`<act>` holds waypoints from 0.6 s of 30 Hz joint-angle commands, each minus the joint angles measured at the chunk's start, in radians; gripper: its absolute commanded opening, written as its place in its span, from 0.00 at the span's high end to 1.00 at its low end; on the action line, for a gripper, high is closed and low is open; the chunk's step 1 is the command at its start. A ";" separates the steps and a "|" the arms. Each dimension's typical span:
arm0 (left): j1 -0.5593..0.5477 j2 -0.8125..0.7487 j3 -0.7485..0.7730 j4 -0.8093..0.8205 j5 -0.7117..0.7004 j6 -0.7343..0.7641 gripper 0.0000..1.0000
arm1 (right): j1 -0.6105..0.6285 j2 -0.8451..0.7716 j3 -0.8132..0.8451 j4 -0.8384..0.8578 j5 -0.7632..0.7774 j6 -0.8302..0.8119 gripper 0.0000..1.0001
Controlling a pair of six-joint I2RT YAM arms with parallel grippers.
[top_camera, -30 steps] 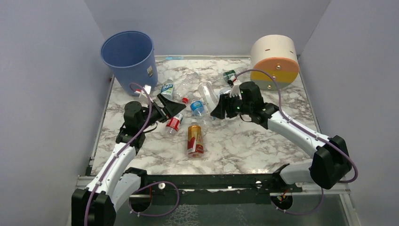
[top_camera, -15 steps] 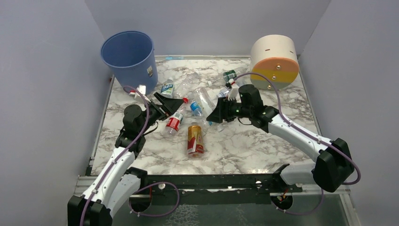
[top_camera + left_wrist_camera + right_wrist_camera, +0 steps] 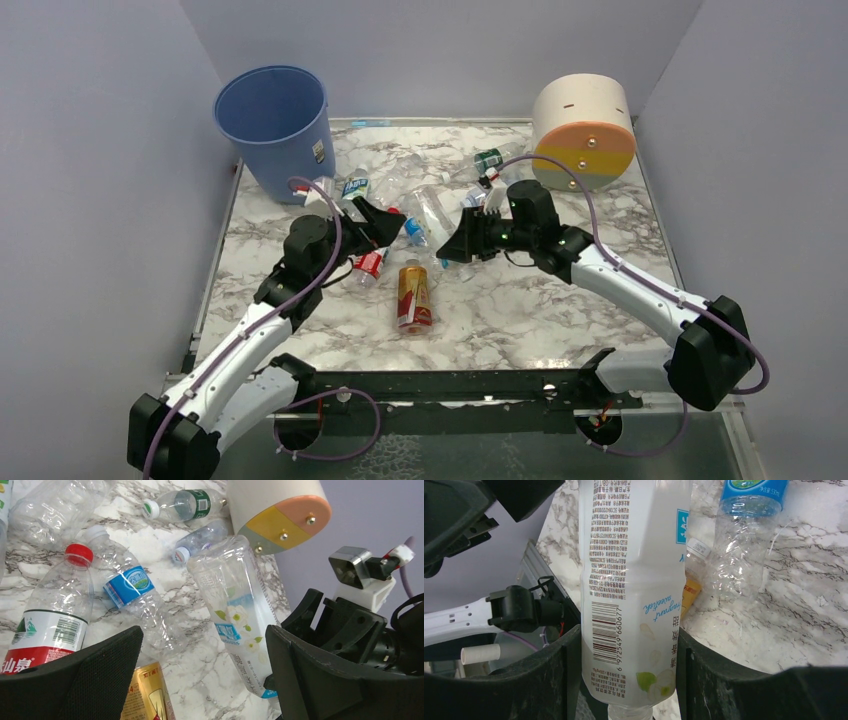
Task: Put the plastic bottles in the bin
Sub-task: Pick up the plastic bottle at the center of the board.
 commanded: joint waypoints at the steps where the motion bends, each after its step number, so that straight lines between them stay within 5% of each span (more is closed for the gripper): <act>1: -0.055 0.027 0.037 -0.008 -0.095 0.040 0.01 | 0.013 -0.024 -0.009 0.044 -0.026 0.014 0.40; 18: -0.141 0.113 0.035 0.113 -0.104 -0.058 0.01 | 0.091 -0.016 -0.013 0.105 -0.017 0.062 0.40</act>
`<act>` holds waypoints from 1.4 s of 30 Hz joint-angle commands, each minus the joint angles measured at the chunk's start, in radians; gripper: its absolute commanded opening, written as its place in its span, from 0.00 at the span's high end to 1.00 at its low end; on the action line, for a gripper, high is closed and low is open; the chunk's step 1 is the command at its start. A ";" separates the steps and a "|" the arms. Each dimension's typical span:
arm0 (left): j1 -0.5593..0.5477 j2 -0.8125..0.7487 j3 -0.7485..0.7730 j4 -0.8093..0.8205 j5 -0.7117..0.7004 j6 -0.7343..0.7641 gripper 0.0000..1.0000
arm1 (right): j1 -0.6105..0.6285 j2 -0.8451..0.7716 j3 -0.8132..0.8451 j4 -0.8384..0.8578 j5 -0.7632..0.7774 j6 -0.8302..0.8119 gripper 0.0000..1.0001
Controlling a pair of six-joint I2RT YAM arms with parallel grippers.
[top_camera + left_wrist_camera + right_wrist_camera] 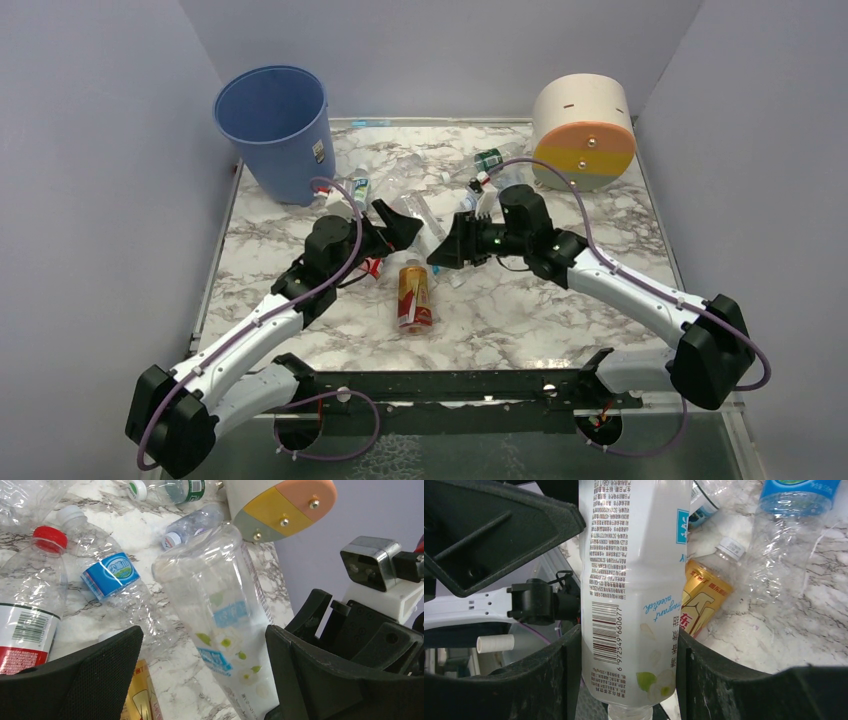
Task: Put the plastic bottles in the bin
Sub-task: Pick up the plastic bottle at the center of the board.
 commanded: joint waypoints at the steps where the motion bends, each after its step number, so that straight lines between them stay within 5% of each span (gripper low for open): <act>1: -0.007 0.014 0.023 0.083 -0.001 -0.066 0.01 | 0.037 -0.015 -0.012 0.065 -0.006 0.019 0.40; 28: -0.007 -0.002 -0.074 0.163 0.080 -0.308 0.03 | 0.108 -0.037 -0.024 0.050 0.128 0.007 0.40; 36: -0.007 0.008 -0.077 0.171 0.090 -0.303 0.19 | 0.112 -0.029 -0.020 0.053 0.129 0.009 0.40; 39: -0.007 0.012 -0.081 0.180 0.099 -0.301 0.47 | 0.114 -0.027 -0.021 0.053 0.129 0.009 0.40; 42: -0.007 0.019 -0.079 0.184 0.107 -0.301 0.53 | 0.116 -0.027 -0.021 0.054 0.130 0.011 0.39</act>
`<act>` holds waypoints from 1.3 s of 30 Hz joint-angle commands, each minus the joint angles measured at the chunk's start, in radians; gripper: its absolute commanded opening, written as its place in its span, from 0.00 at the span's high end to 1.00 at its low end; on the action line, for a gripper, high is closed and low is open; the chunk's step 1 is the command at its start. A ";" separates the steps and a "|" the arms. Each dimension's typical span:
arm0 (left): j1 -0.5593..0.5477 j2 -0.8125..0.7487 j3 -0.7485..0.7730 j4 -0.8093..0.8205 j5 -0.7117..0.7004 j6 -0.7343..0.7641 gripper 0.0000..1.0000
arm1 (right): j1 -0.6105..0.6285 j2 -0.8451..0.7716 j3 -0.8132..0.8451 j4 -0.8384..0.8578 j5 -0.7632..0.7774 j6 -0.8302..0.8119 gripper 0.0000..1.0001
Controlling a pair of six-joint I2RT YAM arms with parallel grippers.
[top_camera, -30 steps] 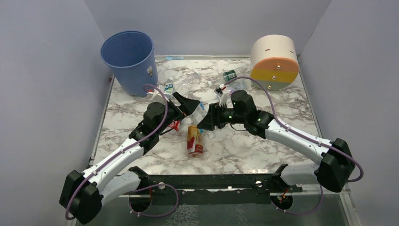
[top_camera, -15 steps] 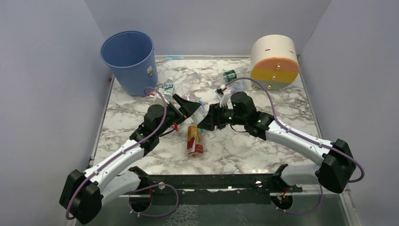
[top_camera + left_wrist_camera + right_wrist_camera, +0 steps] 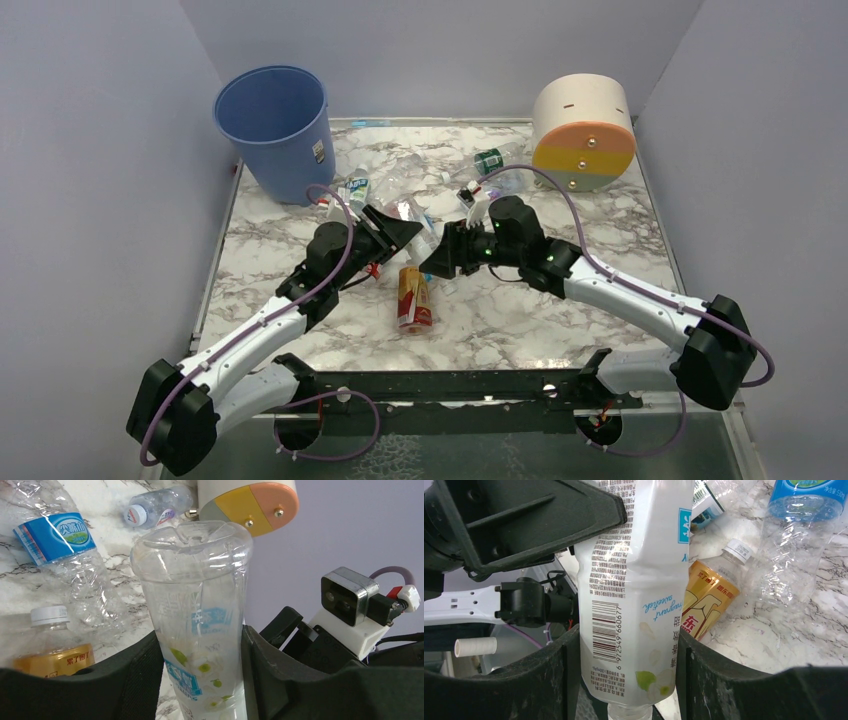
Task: Put the plastic bottles in the bin
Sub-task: Pick up the plastic bottle at the center of the board.
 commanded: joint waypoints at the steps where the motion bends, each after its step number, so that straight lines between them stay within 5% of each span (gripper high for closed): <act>1: -0.004 0.004 -0.010 0.052 0.035 0.008 0.53 | 0.009 -0.011 -0.004 0.023 0.007 0.009 0.39; 10: -0.003 -0.005 -0.009 0.037 0.022 0.015 0.54 | 0.011 -0.018 0.000 0.012 0.009 0.009 0.27; 14: -0.003 -0.005 -0.009 0.036 0.021 0.017 0.54 | 0.011 -0.028 0.003 -0.003 0.016 0.006 0.14; 16: -0.003 -0.003 -0.009 0.035 0.021 0.018 0.54 | 0.010 -0.035 0.005 -0.012 0.022 0.005 0.00; 39: 0.017 0.015 0.126 -0.059 -0.050 0.183 0.54 | 0.011 -0.240 0.093 -0.320 0.198 -0.029 0.01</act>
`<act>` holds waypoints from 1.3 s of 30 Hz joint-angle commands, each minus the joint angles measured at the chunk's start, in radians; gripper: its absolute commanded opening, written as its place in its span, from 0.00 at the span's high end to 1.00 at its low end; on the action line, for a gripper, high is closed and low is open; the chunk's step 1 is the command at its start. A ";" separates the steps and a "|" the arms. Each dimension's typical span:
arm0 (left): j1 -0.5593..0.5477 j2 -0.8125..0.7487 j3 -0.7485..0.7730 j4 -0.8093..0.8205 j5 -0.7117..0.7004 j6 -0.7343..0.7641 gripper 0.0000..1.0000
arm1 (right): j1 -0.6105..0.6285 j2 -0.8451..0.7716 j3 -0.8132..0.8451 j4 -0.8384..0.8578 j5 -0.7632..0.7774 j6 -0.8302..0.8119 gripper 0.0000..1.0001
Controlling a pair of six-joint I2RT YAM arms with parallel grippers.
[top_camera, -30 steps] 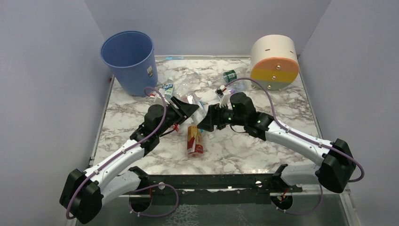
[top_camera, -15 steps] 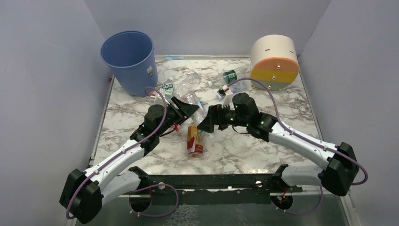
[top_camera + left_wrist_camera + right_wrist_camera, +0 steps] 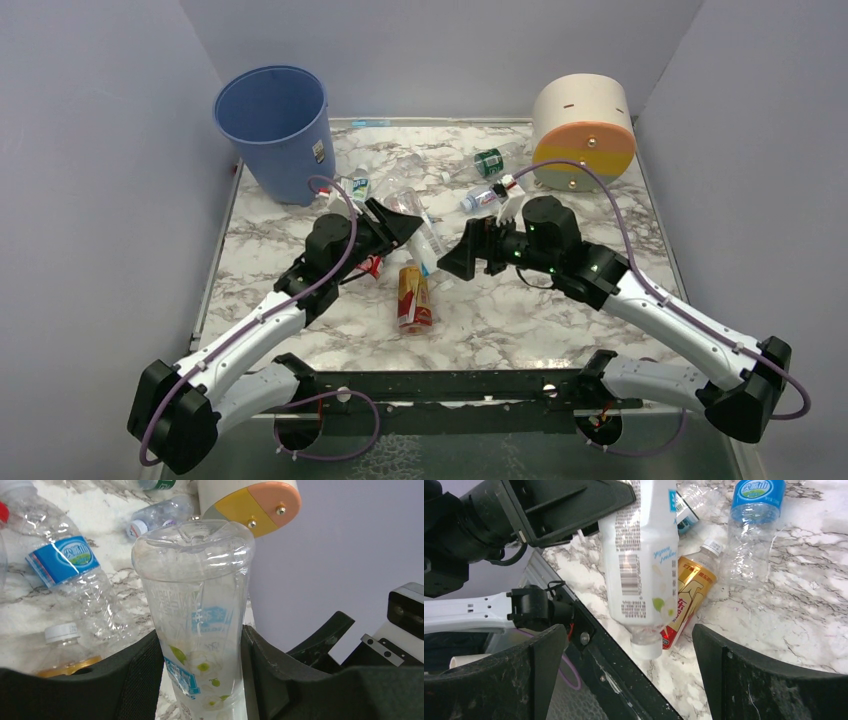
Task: Put the plastic bottles in the bin
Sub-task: Pick up the plastic bottle at the center of the board, then place the plastic bottle in the trash bin.
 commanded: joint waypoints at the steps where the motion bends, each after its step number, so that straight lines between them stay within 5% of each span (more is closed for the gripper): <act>1: 0.012 0.011 0.096 -0.021 -0.058 0.100 0.54 | 0.005 -0.046 0.033 -0.090 0.073 -0.014 0.00; 12: 0.067 0.090 0.316 -0.107 -0.137 0.307 0.54 | 0.005 -0.054 -0.003 -0.101 0.063 0.008 0.00; 26: 0.351 0.154 0.534 -0.153 -0.084 0.411 0.54 | 0.005 -0.086 -0.075 -0.075 0.040 0.032 0.00; 39: 0.475 0.193 0.798 -0.160 -0.248 0.645 0.53 | 0.005 -0.124 -0.107 -0.083 0.049 0.030 0.00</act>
